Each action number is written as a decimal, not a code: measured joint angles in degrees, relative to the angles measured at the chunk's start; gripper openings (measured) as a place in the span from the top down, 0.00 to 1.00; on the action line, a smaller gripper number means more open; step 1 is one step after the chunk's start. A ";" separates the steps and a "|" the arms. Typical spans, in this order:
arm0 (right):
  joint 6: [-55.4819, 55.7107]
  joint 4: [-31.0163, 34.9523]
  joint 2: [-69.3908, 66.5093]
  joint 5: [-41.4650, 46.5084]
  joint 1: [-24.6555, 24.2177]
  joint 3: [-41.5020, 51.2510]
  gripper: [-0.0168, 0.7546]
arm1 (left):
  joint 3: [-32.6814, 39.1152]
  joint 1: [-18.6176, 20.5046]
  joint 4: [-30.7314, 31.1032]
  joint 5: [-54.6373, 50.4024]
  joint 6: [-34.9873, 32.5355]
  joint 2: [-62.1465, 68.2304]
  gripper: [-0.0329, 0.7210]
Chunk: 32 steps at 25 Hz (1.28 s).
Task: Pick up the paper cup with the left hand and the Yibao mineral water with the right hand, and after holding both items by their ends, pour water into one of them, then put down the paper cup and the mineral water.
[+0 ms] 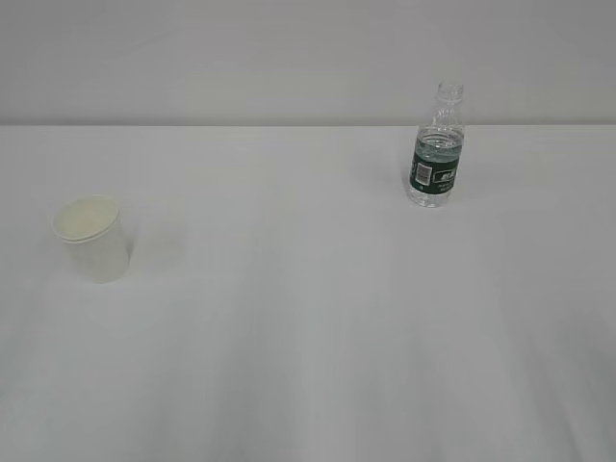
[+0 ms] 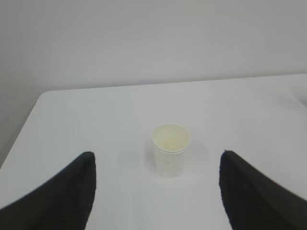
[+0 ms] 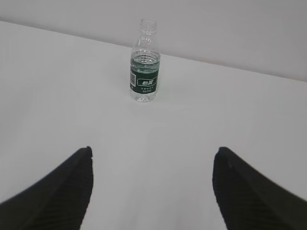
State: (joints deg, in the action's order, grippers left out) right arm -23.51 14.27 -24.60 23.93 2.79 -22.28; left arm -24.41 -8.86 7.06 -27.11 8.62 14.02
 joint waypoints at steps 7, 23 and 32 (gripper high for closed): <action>-0.25 0.50 -6.36 -3.27 0.00 0.04 0.22 | 0.00 0.00 0.00 1.60 0.00 2.68 0.20; -5.19 6.81 -17.00 -10.76 1.02 0.04 0.22 | 0.00 0.00 0.09 6.00 0.00 9.45 0.20; -5.32 7.18 -22.14 -15.67 5.25 0.04 0.22 | 0.00 0.00 0.09 6.88 -0.02 10.65 0.20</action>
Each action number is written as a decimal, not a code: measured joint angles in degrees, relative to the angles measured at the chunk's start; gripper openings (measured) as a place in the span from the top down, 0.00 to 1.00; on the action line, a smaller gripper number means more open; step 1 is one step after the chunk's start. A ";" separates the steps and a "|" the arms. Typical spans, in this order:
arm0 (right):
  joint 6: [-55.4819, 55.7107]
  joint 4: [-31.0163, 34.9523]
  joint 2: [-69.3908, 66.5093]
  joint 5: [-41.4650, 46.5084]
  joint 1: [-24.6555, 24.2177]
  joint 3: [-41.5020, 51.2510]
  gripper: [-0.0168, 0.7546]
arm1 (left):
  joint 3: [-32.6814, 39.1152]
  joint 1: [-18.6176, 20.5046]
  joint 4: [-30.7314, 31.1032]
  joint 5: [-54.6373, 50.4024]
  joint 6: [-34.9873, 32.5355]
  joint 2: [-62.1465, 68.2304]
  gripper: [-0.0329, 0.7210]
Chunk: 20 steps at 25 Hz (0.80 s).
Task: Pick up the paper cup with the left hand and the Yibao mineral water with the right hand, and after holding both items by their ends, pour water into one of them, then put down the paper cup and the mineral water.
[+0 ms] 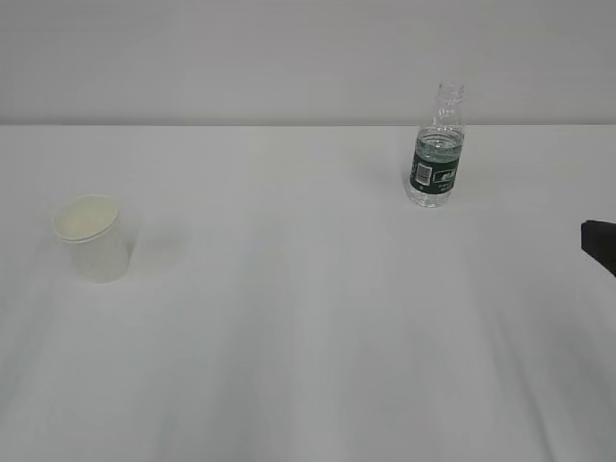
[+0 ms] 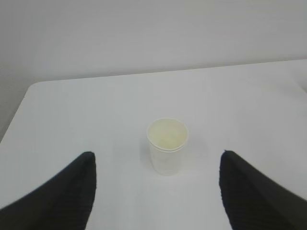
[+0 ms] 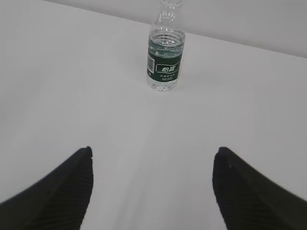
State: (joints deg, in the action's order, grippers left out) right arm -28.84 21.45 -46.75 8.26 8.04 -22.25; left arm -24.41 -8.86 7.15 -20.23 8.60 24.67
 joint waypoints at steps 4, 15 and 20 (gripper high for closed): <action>0.01 0.13 -5.86 -7.41 4.34 0.00 0.22 | 0.00 0.00 0.00 0.00 0.00 0.00 0.21; 0.13 -2.21 -12.10 -19.55 5.35 0.00 0.22 | 0.00 0.00 0.00 0.11 -0.10 0.00 0.22; 6.53 -12.34 -15.02 -28.60 5.35 1.16 0.22 | 0.00 0.00 0.00 0.11 -0.10 0.00 0.22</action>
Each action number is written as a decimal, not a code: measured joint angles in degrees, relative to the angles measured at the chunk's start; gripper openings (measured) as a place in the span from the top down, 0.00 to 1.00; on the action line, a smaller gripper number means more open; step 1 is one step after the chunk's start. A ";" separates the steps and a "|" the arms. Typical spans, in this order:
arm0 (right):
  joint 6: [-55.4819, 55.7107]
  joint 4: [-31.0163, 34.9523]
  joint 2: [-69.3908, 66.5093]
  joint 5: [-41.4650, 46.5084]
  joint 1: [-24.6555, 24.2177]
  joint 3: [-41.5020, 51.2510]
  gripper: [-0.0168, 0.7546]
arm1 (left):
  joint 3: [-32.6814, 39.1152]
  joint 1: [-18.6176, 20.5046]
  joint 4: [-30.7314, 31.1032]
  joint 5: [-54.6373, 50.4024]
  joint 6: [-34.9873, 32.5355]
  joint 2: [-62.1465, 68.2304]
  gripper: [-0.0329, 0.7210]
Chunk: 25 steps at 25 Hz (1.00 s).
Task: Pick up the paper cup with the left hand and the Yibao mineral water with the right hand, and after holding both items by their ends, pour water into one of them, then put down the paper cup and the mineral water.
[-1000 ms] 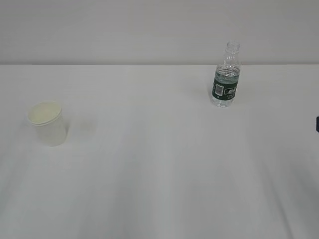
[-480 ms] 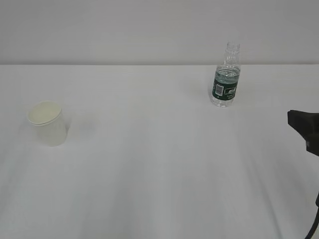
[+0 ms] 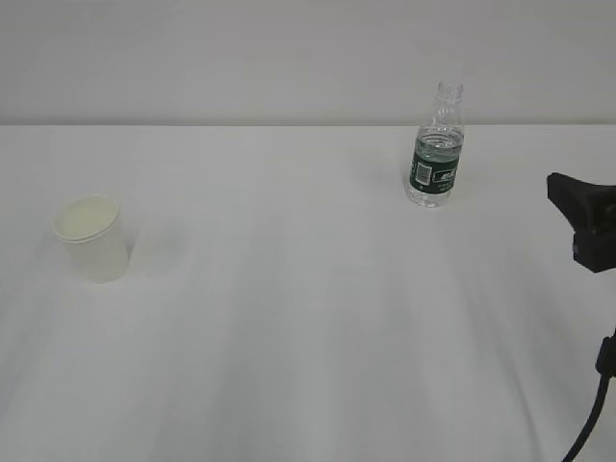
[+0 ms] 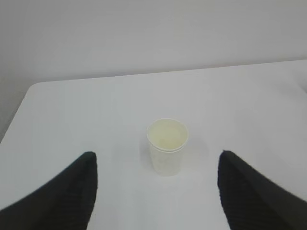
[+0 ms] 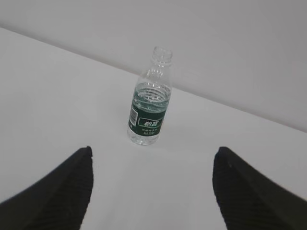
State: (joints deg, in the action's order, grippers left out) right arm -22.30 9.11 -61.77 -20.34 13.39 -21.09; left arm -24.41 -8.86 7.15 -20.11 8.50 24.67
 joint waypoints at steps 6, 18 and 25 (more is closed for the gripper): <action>6.26 -5.34 -2.57 -8.62 0.00 2.35 0.22 | 0.00 0.00 0.00 0.00 0.00 0.00 0.22; 13.85 -5.75 -5.07 -22.38 0.00 7.95 0.22 | 0.00 0.00 0.00 -0.23 0.00 0.00 0.22; 19.94 -5.75 -5.20 -23.53 0.00 10.21 0.22 | 0.00 0.00 0.00 -0.33 0.00 0.00 0.22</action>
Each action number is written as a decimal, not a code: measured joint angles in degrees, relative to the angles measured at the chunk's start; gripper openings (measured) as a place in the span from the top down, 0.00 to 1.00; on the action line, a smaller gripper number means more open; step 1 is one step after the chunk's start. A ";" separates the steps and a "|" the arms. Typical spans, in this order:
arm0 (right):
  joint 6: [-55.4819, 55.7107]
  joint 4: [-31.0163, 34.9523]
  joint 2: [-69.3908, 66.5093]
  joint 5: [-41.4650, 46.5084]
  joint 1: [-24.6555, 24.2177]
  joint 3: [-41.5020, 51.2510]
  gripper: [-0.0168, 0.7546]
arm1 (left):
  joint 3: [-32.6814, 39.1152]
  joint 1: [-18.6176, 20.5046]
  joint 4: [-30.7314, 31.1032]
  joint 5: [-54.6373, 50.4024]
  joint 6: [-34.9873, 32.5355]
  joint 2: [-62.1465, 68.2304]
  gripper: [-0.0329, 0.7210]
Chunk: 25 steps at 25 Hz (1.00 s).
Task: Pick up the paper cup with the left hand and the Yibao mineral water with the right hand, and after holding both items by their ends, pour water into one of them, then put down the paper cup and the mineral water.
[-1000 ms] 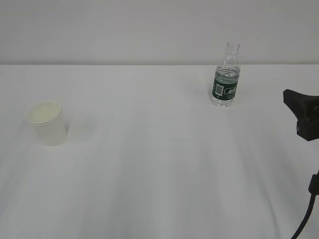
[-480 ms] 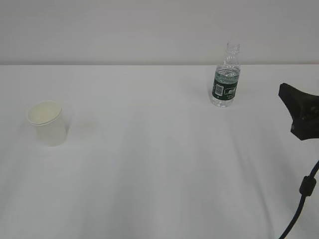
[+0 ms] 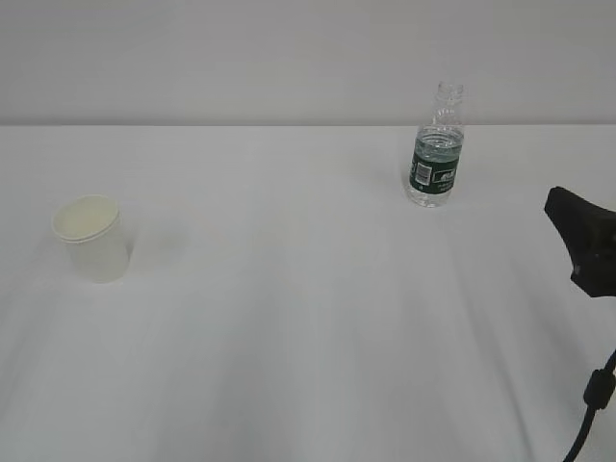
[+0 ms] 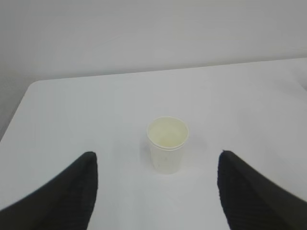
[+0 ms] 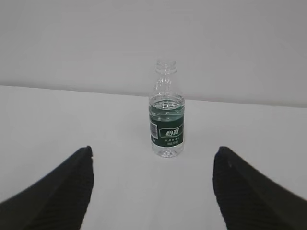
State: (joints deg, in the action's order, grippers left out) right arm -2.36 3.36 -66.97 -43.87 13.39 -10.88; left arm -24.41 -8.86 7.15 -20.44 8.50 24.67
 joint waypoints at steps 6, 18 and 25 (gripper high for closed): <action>2.81 -1.65 -5.20 -2.50 0.00 0.42 0.22 | 0.69 0.00 0.77 0.71 0.00 0.00 0.23; 3.27 -6.31 -12.37 -12.42 0.00 1.73 0.22 | 4.01 0.00 1.07 9.86 0.00 0.26 0.24; 4.31 -6.31 -18.04 -20.85 0.00 1.73 0.22 | 5.74 0.00 0.23 18.83 0.00 6.55 0.24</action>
State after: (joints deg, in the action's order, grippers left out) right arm 1.94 -2.95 -85.00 -64.71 13.39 -9.15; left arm -18.67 -8.86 7.38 -1.61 8.50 31.22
